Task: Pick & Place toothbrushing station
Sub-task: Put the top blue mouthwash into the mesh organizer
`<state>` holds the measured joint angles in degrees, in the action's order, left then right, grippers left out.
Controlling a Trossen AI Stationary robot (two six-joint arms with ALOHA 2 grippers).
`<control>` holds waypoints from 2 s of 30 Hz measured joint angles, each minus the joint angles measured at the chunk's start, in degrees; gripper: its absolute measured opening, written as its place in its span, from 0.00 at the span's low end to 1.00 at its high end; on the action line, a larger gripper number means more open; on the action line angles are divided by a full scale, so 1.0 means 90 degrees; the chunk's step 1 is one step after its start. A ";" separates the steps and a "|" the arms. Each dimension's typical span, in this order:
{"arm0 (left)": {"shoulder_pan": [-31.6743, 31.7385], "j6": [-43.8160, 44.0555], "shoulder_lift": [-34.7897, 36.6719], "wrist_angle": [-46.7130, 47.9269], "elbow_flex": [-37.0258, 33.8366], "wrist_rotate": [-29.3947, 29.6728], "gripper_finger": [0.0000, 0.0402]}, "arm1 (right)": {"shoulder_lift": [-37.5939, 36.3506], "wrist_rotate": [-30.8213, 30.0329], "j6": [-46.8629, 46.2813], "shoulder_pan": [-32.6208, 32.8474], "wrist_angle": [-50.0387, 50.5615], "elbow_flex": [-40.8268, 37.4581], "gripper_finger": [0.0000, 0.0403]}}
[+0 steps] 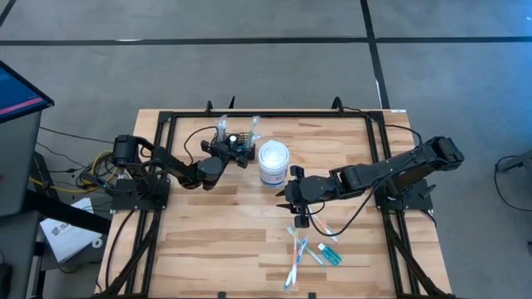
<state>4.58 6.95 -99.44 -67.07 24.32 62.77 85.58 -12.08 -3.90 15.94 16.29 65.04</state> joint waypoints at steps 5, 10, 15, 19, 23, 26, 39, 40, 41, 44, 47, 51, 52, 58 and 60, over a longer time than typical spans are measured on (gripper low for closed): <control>0.0000 0.0096 0.0000 0.0015 0.0000 0.0024 0.23 | 0.0000 0.0000 -0.0002 0.0000 0.0000 0.0000 0.33; 0.0058 0.0118 0.0000 0.0092 0.0002 0.0049 0.23 | 0.0001 0.0000 -0.0001 0.0000 0.0000 0.0000 0.33; 0.0080 0.0304 0.0000 0.0349 0.0002 0.0085 0.23 | 0.0000 0.0000 0.0000 0.0000 0.0000 0.0000 0.33; 0.0108 0.0322 0.0000 0.0351 0.0002 0.0180 0.23 | 0.0000 0.0000 0.0048 0.0000 -0.0001 0.0000 0.34; 0.0114 0.0498 -0.0063 0.0381 0.0005 0.0141 0.23 | 0.0001 0.0000 0.0083 0.0000 0.0000 0.0000 0.34; 0.0148 0.0552 -0.0133 0.0326 0.0010 0.0135 0.23 | 0.0000 0.0000 0.0100 0.0001 -0.0001 0.0000 0.34; 0.0160 0.0602 -0.0316 0.0092 0.0022 0.0208 0.26 | 0.0000 0.0000 0.0100 0.0005 0.0002 0.0000 0.33; 0.0160 0.0602 -0.0316 0.0088 0.0019 0.0208 0.27 | 0.0002 0.0000 0.0100 0.0004 0.0002 0.0000 0.33; 0.0163 0.0602 -0.0316 0.0087 0.0019 0.0208 0.28 | 0.0000 0.0000 0.0100 0.0000 0.0002 0.0000 0.33; 0.0200 0.0591 -0.0316 0.0092 0.0019 0.0213 0.28 | 0.0000 0.0000 0.0100 0.0000 0.0002 0.0000 0.33; 0.0206 0.0494 -0.0318 0.0100 0.0017 0.0217 0.26 | 0.0000 0.0000 0.0100 0.0002 0.0002 0.0000 0.34; 0.0206 0.0450 -0.0321 0.0121 0.0015 0.0220 0.25 | 0.0000 0.0000 0.0100 0.0005 0.0002 0.0000 0.34; 0.0206 0.0472 -0.0321 0.0121 0.0015 0.0220 0.25 | 0.0002 0.0000 0.0100 0.0003 0.0002 0.0000 0.34; 0.0187 0.0604 -0.0321 0.0170 0.0010 0.0254 0.27 | 0.0000 0.0000 0.0100 0.0002 0.0002 0.0000 0.34; 0.0187 0.0610 -0.0321 0.0177 0.0010 0.0248 0.26 | 0.0000 0.0000 0.0100 0.0000 0.0002 0.0000 0.34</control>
<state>6.26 12.43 -102.32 -65.48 24.40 65.00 85.58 -12.08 -3.01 15.94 16.32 65.04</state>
